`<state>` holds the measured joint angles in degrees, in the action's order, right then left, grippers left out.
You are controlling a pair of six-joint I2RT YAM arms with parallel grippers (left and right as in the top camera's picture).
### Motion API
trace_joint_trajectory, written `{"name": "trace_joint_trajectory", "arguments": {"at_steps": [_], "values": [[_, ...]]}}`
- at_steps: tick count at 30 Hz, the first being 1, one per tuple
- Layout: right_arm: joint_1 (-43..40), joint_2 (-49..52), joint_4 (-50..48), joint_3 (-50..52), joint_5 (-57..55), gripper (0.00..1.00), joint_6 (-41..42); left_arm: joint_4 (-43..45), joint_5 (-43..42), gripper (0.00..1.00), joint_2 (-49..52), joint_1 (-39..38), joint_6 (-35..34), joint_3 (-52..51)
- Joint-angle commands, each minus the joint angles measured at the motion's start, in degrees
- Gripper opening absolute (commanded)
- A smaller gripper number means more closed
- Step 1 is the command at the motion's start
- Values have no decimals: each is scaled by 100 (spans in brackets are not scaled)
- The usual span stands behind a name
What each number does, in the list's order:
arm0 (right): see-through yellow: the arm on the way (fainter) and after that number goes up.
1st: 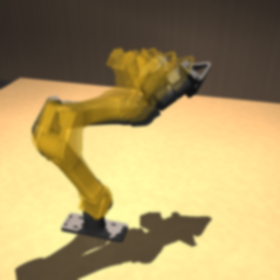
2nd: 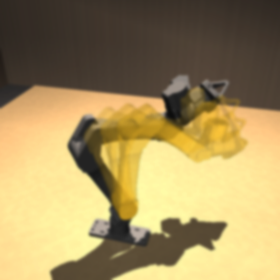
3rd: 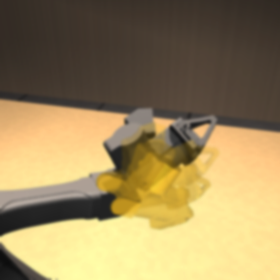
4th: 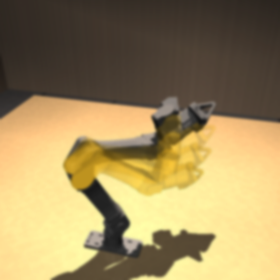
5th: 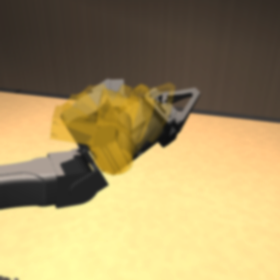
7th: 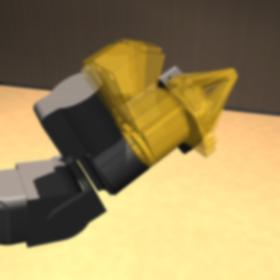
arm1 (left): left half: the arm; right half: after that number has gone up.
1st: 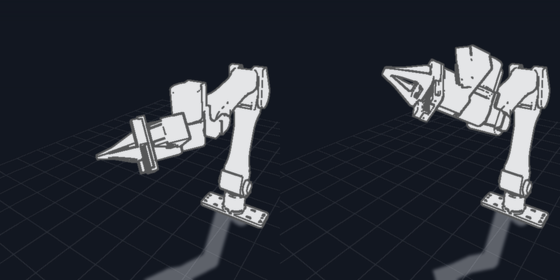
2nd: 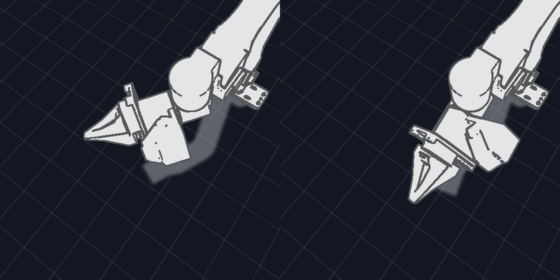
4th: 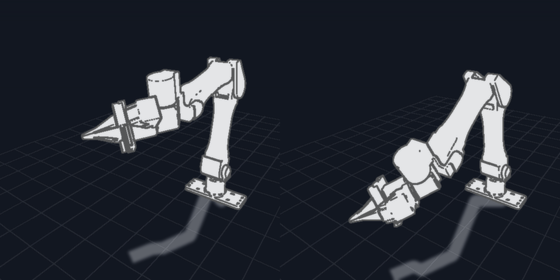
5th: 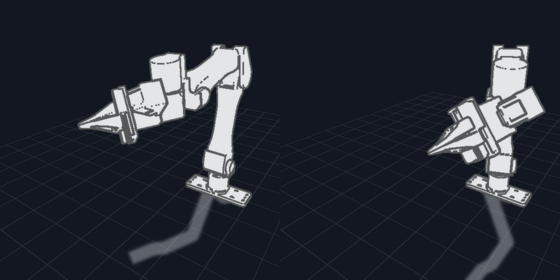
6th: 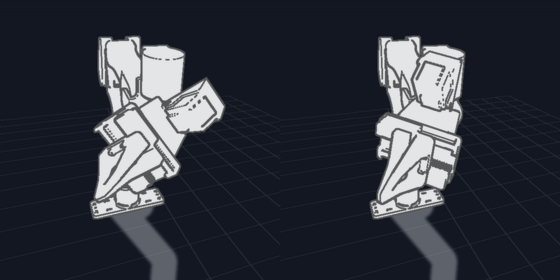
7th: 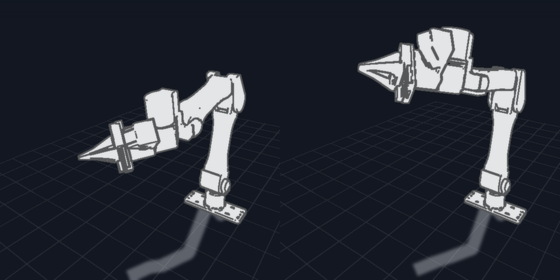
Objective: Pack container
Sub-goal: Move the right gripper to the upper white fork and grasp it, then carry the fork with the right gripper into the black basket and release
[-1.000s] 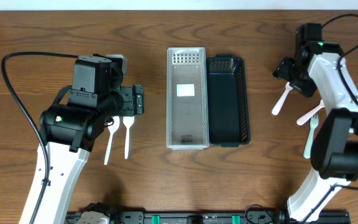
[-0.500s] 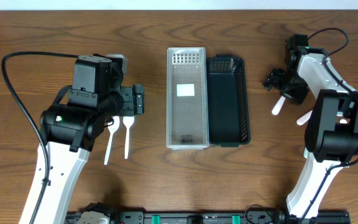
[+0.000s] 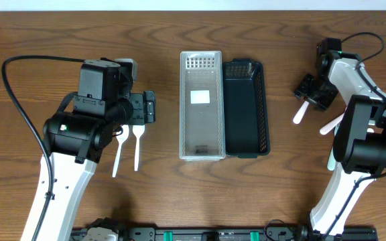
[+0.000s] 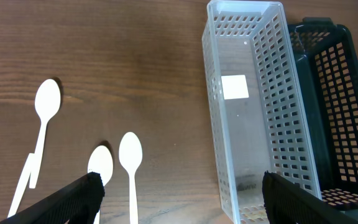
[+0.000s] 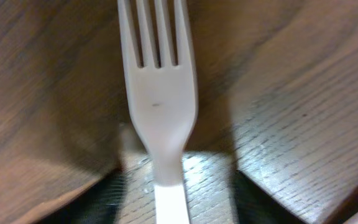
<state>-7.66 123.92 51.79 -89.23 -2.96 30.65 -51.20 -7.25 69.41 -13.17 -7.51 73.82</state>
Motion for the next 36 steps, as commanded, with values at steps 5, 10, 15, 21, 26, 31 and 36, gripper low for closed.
{"name": "trace_joint_trajectory", "arguments": {"at_steps": [5, 10, 15, 21, 26, 31, 36], "values": [[-149, 168, 24, -103, -66, 22, -162, -15, 68, 84, 26, 31, -11, 114], [-149, 168, 33, -103, -63, 9, -162, -17, 68, 84, 26, 31, -11, 114], [-127, 166, 52, -103, -63, 1, -164, -17, 68, 84, 26, 31, -9, 114], [2, 22, 245, -125, -63, 1, -203, -66, 431, 84, 26, 31, -9, 114], [293, -599, 468, -267, -63, 1, -404, -166, 535, 85, 31, 186, -11, 114], [962, -1670, 564, -387, -46, 1, -890, -271, 533, 85, 31, 452, -35, 109], [1871, -2435, 656, -387, -44, 2, -1318, -280, 535, 85, 59, 610, -35, 81]]}}
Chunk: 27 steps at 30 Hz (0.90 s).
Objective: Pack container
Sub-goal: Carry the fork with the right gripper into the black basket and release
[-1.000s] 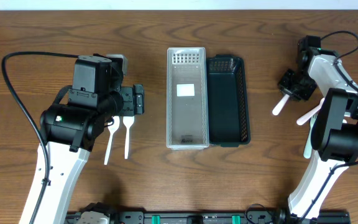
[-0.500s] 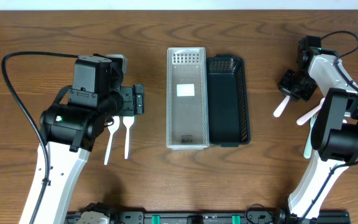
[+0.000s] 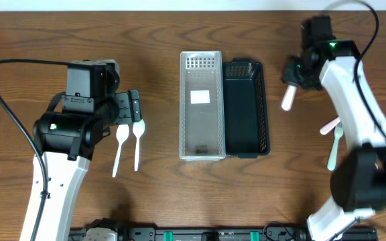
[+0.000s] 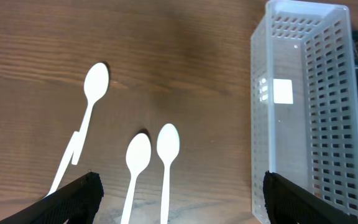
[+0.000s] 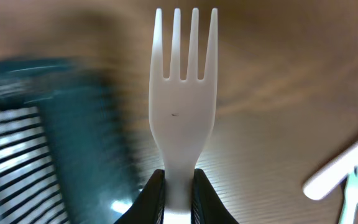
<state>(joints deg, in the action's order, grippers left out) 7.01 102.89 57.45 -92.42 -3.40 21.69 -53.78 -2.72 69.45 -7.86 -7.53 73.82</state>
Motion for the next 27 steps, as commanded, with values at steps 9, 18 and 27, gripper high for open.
{"name": "trace_joint_trajectory", "arguments": {"at_steps": [9, 18, 27], "values": [[1397, 61, 354, 96, -4, 9, -372, -96, 83, 85, 59, 83, -31, 39], [1563, 1279, 254, 153, 28, 17, -350, -125, 83, 85, 59, 83, -31, 39], [1504, 883, 328, -192, 17, 50, -424, -125, 83, 85, 59, 83, -31, 39]]}}
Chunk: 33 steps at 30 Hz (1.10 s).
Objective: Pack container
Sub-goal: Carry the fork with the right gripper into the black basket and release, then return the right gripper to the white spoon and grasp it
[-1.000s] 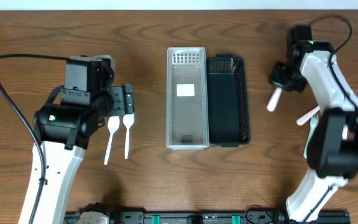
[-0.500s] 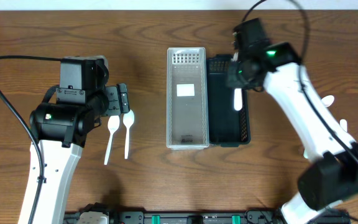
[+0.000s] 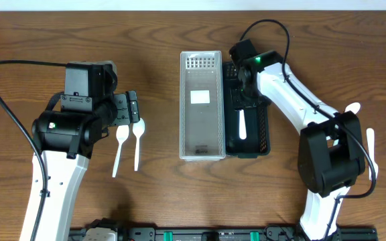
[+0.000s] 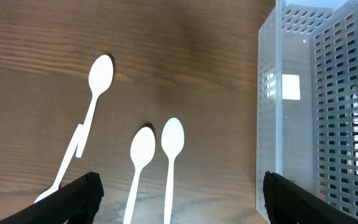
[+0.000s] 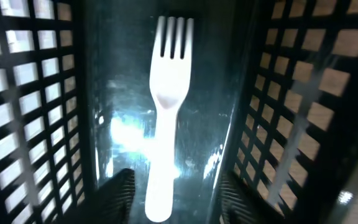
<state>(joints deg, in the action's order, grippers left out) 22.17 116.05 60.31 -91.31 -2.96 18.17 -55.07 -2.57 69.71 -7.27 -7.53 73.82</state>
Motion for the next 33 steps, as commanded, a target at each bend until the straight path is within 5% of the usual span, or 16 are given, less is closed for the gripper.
{"name": "trace_joint_trajectory", "arguments": {"at_steps": [1, 7, 13, 18, 33], "values": [[-59, -588, 61, -393, -28, 50, -68, 4, 68, 85, 33, 24, -31, 39], [-868, -1687, 81, -636, -476, 56, 487, 4, 68, 85, 33, 24, -31, 39], [-2660, -2079, 527, -632, -533, 73, 1231, 2, 66, 86, 33, 24, -31, 39], [-3880, -1744, 678, -538, -474, 89, 1224, -7, 66, 86, 33, 24, -31, 39], [-4671, 407, 579, -264, -35, 93, 890, -13, 66, 86, 33, 24, -31, 39]]}}
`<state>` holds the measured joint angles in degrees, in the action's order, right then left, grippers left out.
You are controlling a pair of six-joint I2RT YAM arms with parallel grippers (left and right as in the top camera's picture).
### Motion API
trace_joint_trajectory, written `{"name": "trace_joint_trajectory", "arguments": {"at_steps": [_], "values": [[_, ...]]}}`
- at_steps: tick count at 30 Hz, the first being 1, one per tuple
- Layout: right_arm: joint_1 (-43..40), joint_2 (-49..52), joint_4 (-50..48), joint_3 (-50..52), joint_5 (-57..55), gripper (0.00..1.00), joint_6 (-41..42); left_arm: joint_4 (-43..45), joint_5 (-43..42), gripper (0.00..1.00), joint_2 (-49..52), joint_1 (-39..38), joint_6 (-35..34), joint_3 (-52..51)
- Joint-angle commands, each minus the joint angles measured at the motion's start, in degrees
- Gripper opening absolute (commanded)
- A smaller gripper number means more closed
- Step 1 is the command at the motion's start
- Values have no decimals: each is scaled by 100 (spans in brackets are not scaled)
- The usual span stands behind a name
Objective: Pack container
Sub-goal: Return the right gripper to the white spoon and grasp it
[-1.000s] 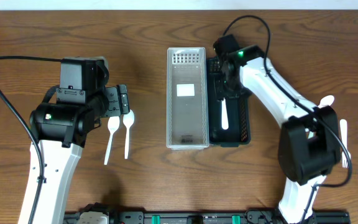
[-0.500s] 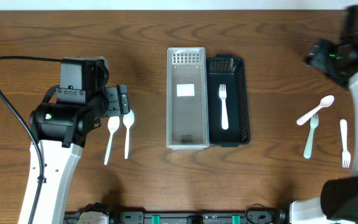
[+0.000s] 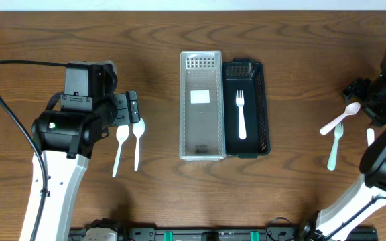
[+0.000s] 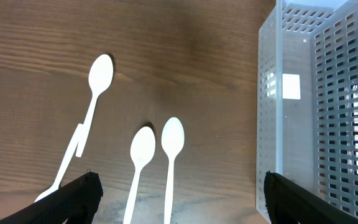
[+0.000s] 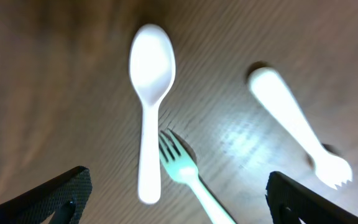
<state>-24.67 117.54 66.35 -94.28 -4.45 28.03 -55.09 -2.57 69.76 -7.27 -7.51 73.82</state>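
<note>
A clear perforated container (image 3: 201, 134) and a dark basket (image 3: 265, 100) stand side by side mid-table. One white fork (image 3: 240, 115) lies in the basket. My right gripper (image 3: 367, 100) is open at the far right, above a white spoon (image 5: 151, 99), a pale green fork (image 5: 191, 180) and a white fork (image 5: 297, 124) on the table; nothing is between its fingers (image 5: 73, 193). My left gripper (image 3: 133, 107) is open over two white spoons (image 4: 140, 162) (image 4: 171, 155), with a third spoon (image 4: 98, 81) farther left.
The clear container (image 4: 309, 112) holds only a white label. The right-side cutlery (image 3: 339, 119) lies close to the table's right edge. Brown wood shows between the spoons and the containers.
My right gripper was open inside the dark basket over the fork. It is now at the far right above the loose spoon and forks. The fork stays in the basket. My left arm is unchanged.
First my right gripper was down at a white fork on the right of the table. Then it held that fork up near the dark basket. Later the fork lay released in the basket. Now the gripper is back at the right. My left gripper shifted slightly left early on.
</note>
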Motion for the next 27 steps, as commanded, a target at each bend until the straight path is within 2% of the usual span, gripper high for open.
{"name": "trace_joint_trajectory", "arguments": {"at_steps": [1, 13, 23, 27], "values": [[13, 348, -44, 33, 164, 92, -129, -13, 66, 86, 28, 24, -35, 39], [109, 726, -446, 160, 343, 90, -474, -11, 66, 86, 28, 24, -33, 39], [214, 726, -1128, 907, 348, 89, -540, -11, 66, 86, 28, 24, -33, 39], [214, 726, -1187, 960, 348, 86, -540, -11, 66, 86, 28, 24, -33, 39]]}}
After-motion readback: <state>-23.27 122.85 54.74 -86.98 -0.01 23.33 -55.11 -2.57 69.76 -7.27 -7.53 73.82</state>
